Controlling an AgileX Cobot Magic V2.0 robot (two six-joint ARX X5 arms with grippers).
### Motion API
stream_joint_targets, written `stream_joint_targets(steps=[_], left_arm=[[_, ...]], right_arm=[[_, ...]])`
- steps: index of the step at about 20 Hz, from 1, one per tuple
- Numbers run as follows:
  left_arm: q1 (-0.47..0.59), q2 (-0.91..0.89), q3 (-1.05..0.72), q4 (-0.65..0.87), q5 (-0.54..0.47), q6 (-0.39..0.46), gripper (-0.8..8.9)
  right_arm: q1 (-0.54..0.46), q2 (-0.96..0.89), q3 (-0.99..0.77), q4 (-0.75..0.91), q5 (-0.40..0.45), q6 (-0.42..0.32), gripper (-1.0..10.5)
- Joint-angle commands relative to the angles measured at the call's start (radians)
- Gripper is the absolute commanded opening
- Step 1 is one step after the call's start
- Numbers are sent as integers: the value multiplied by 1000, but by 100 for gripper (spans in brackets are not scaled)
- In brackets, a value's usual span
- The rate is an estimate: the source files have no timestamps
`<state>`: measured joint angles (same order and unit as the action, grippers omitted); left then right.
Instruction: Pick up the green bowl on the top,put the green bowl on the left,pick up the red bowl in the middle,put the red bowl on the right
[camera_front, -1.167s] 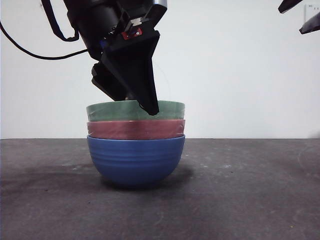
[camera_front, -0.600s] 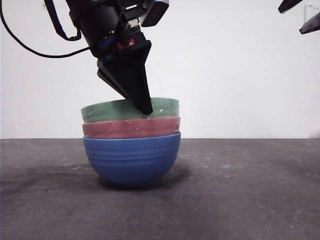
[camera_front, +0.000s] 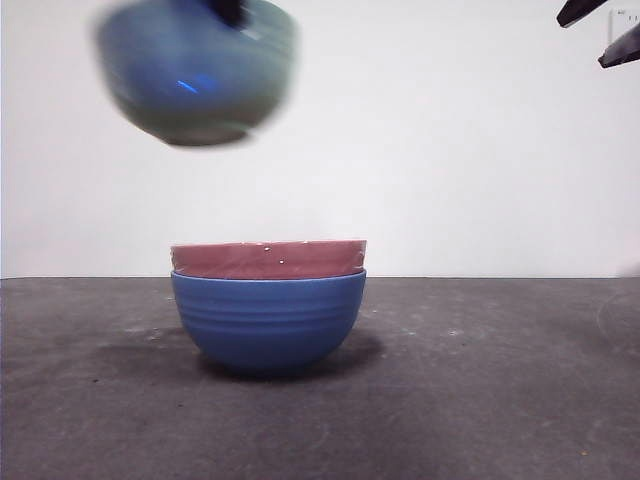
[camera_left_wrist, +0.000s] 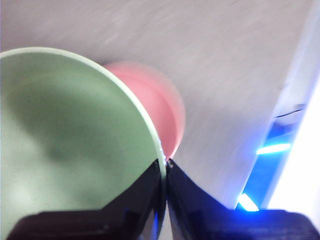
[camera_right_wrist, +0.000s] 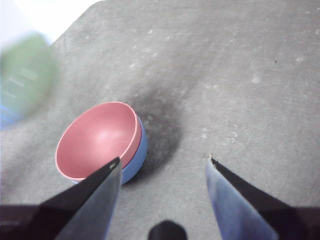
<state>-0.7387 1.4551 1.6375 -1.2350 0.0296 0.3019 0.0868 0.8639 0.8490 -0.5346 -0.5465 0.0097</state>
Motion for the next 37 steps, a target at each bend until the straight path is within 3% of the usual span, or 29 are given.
stream_joint_targets(steps=[1, 3, 8, 17, 23, 24, 26, 27, 31, 37], left_arm=[[0, -66, -43, -26, -118, -108, -9], [0, -166, -175, 13, -160, -181, -9], [-18, -282, -503, 159, -160, -332, -9], [-42, -253, -823, 515, -127, -380, -9], [-48, -188, -846, 548, -76, -381, 1], [-48, -188, -846, 540, -73, -381, 39], [-47, -189, -846, 520, -78, -383, 275], [-47, -189, -846, 511, -79, -399, 327], [-47, -211, -787, 414, -80, -433, 322], [-28, -348, -592, 303, -125, -399, 319]], right_arm=[[2, 0, 3, 2, 3, -12, 280], [2, 0, 3, 2, 3, -11, 280], [2, 0, 3, 2, 3, -11, 280], [2, 0, 3, 2, 4, -8, 279], [2, 0, 3, 2, 3, -8, 280], [2, 0, 3, 2, 3, -8, 280], [2, 0, 3, 2, 2, -8, 281], [3, 0, 3, 3, 0, -8, 283], [42, 4, 7, 25, -5, -10, 284], [232, 145, 116, 27, 0, -55, 280]])
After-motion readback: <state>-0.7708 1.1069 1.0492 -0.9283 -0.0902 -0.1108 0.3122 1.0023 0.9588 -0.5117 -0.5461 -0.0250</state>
